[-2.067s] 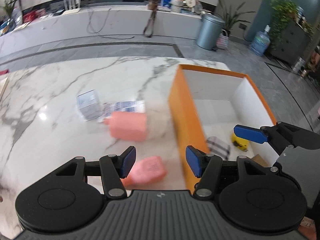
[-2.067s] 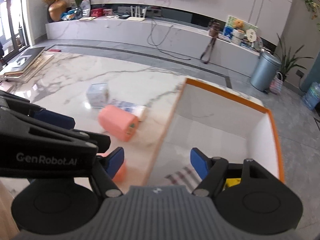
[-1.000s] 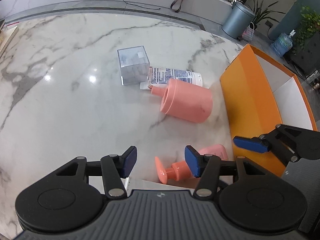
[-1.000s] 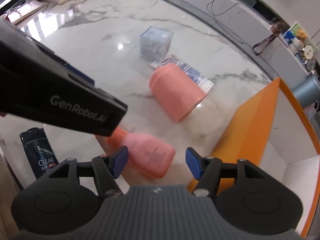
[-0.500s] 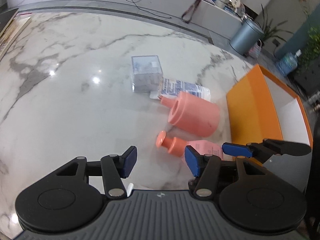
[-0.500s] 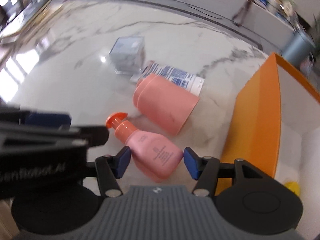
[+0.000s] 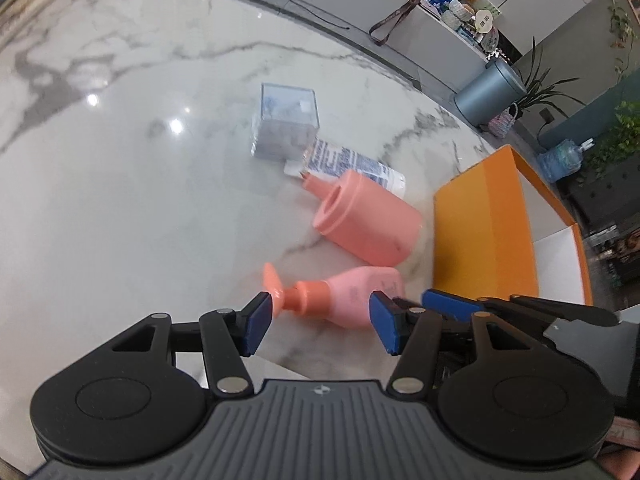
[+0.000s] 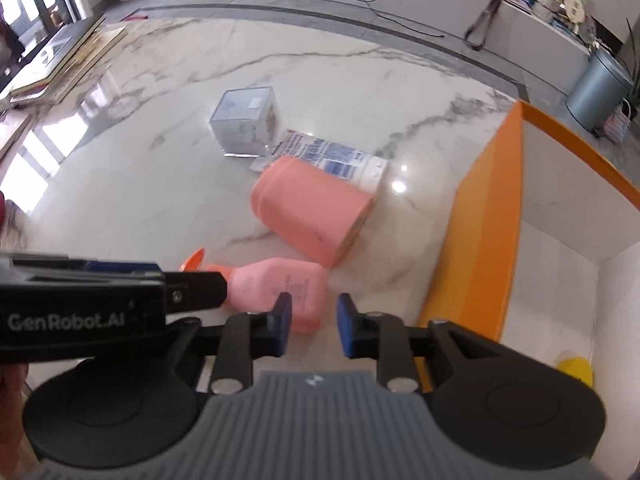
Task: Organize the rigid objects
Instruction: 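Grasp the pink pump bottle with the left tool while the right tool reaches the pink tumbler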
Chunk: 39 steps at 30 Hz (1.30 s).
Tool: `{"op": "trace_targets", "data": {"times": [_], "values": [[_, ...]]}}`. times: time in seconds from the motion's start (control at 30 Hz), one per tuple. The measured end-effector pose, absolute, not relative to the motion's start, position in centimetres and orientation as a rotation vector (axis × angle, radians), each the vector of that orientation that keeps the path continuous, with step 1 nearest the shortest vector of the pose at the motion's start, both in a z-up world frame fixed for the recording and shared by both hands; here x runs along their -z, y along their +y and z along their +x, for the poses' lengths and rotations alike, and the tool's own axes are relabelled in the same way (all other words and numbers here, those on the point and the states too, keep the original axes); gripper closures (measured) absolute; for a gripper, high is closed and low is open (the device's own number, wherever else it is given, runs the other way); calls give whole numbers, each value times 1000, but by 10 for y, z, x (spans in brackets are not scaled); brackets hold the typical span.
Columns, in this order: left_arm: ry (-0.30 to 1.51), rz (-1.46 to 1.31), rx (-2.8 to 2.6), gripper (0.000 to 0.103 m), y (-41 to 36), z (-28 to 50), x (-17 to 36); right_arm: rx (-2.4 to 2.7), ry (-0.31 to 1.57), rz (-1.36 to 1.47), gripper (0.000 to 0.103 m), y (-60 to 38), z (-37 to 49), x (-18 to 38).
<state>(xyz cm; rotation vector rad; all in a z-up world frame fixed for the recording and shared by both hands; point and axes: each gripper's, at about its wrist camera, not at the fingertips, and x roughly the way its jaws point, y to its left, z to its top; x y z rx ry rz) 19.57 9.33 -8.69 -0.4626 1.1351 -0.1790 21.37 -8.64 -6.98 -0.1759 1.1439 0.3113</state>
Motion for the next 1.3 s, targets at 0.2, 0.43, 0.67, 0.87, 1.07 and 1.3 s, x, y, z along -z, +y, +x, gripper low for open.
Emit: {"op": "trace_targets", "data": {"times": [0.2, 0.43, 0.67, 0.87, 1.07, 1.3], "values": [[1162, -495, 199, 39, 88, 196, 93, -292, 1137, -256, 85, -83, 212, 72], [1092, -349, 232, 40, 84, 200, 83, -287, 1116, -274, 89, -78, 219, 72], [1075, -360, 262, 40, 98, 202, 83, -256, 1081, -238, 90, -90, 222, 59], [1015, -117, 358, 39, 62, 195, 79, -253, 1068, -207, 87, -105, 223, 51], [965, 76, 442, 30, 31, 189, 82, -284, 1053, -194, 80, -106, 224, 51], [938, 180, 516, 30, 13, 189, 95, -348, 1051, -212, 69, -97, 231, 57]]}}
